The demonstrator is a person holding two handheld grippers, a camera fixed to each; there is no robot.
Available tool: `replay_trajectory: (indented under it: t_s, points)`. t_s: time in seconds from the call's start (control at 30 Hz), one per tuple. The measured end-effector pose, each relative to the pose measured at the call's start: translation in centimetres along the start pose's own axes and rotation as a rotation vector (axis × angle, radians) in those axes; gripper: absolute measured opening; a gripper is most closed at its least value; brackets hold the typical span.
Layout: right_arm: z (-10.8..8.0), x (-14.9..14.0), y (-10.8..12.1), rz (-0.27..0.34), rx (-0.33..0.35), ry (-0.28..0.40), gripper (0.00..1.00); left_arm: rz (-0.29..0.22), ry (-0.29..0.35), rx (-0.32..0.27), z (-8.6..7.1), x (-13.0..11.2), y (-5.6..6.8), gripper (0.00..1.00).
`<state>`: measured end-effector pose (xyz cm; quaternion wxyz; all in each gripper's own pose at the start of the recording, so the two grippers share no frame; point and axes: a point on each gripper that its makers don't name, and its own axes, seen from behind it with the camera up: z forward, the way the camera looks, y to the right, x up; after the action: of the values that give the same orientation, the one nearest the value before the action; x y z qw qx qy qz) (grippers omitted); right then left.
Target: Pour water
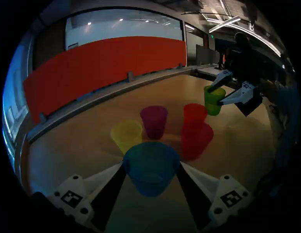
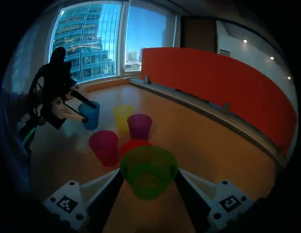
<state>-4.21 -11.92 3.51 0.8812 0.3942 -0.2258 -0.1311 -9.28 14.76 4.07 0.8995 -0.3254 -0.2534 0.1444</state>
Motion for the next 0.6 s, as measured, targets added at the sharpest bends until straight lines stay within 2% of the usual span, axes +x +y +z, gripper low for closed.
replay_trajectory:
  t_s: [0.27, 0.6]
  points:
    - [0.5, -1.1, 0.1, -0.003, 0.002, -0.024, 0.91, 0.002, -0.037, -0.021, 0.9, -1.5, 0.5, 0.87]
    - [0.8, -1.8, 0.1, 0.005, 0.003, -0.034, 0.91, -0.008, -0.04, -0.029, 1.9, -2.0, 0.7, 0.87]
